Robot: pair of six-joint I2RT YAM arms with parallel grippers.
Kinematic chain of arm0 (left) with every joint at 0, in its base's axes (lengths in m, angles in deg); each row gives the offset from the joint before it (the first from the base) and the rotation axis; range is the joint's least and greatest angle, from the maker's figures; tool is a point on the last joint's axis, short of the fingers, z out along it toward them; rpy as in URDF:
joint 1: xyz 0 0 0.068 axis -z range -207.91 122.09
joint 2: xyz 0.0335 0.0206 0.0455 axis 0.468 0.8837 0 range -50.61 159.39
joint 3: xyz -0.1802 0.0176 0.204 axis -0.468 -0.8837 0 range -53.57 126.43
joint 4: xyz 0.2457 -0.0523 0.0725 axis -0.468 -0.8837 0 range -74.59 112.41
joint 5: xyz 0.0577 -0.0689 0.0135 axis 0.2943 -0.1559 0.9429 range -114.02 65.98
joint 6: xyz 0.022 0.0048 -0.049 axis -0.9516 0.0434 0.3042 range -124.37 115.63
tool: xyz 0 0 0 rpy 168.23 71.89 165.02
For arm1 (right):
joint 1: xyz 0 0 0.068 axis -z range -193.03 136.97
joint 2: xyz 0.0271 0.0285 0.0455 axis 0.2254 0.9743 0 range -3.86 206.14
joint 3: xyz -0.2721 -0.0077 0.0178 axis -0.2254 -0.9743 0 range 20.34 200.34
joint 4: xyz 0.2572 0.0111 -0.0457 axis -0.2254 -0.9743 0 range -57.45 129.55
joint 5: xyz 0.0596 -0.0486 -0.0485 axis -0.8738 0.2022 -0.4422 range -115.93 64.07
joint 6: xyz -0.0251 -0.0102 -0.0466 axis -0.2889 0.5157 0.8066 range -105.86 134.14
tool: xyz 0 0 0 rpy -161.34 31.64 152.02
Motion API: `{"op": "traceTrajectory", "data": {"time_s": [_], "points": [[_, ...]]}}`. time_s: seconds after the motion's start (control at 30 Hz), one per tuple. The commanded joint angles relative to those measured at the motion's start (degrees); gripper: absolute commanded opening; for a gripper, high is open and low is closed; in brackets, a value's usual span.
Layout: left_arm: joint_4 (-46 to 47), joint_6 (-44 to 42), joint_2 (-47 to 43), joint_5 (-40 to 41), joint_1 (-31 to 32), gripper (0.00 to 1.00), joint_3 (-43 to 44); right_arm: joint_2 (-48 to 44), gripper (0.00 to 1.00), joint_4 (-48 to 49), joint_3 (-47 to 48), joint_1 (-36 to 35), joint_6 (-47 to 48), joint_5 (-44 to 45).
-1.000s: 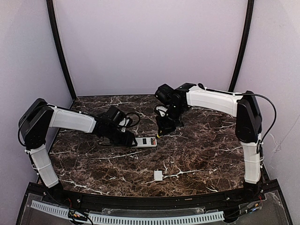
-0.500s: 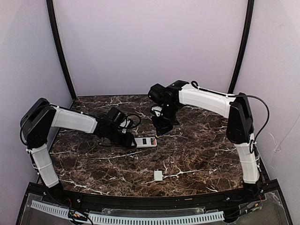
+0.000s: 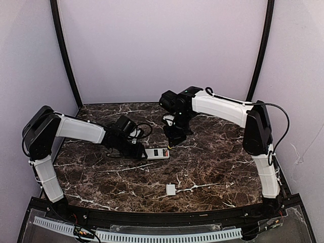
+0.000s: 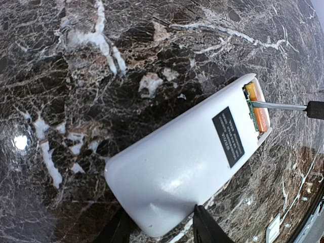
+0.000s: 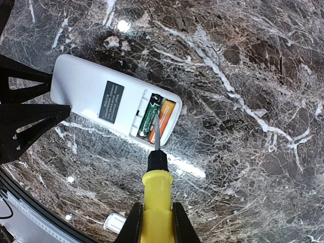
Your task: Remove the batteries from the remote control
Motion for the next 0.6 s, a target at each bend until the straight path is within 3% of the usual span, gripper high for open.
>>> {"op": "traceTrajectory", "data": {"time_s": [0.0,0.33,0.57], "points": [[-0.5,-0.8,1.0,-0.2,0.4,0.42,1.1,4.8,0.0,-0.1,-1.2,-1.1,1.6,-0.8],[-0.5,-0.4,1.2,0.0,0.3,0.4,1.2,5.2,0.0,2.7,-1.4,-0.6,3.4,-5.7],[-0.7,-0.4,1.8,-0.3,0.3,0.4,1.5,3.4,0.0,7.1,-7.3,0.8,6.0,-11.3]]}}
